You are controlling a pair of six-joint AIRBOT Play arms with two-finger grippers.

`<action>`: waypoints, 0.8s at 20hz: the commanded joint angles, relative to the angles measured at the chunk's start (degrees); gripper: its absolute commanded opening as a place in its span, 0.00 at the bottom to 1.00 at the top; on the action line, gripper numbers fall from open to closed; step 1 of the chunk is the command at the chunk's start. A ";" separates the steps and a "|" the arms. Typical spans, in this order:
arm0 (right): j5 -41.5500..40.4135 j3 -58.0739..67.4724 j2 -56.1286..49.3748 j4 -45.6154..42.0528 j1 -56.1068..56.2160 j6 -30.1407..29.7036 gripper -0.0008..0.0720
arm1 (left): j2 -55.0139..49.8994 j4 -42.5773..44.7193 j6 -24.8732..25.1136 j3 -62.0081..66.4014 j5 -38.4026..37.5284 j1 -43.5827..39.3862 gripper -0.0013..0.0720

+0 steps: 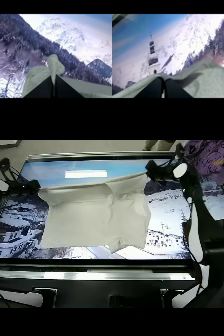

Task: Fold the clothes and pants, and hang the long-sleeved shirts on hangers.

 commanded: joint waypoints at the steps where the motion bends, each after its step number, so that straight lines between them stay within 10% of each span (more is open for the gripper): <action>1: 1.22 0.07 -6.34 2.38 0.39 2.69 0.07 | -5.70 -0.85 -2.25 0.04 -1.01 -1.33 0.04; 5: 5.64 0.07 -7.10 4.17 0.39 2.69 0.23 | -6.16 -1.60 -2.29 0.22 -4.63 -2.08 0.10; 9: 17.25 0.07 -5.44 5.68 -1.09 0.79 0.74 | -3.61 -2.34 -1.25 0.76 -12.50 -0.11 0.96; 16: 49.18 -5.49 4.11 9.42 -12.15 -25.68 0.85 | 9.03 -10.60 7.28 -2.82 -22.88 12.81 0.94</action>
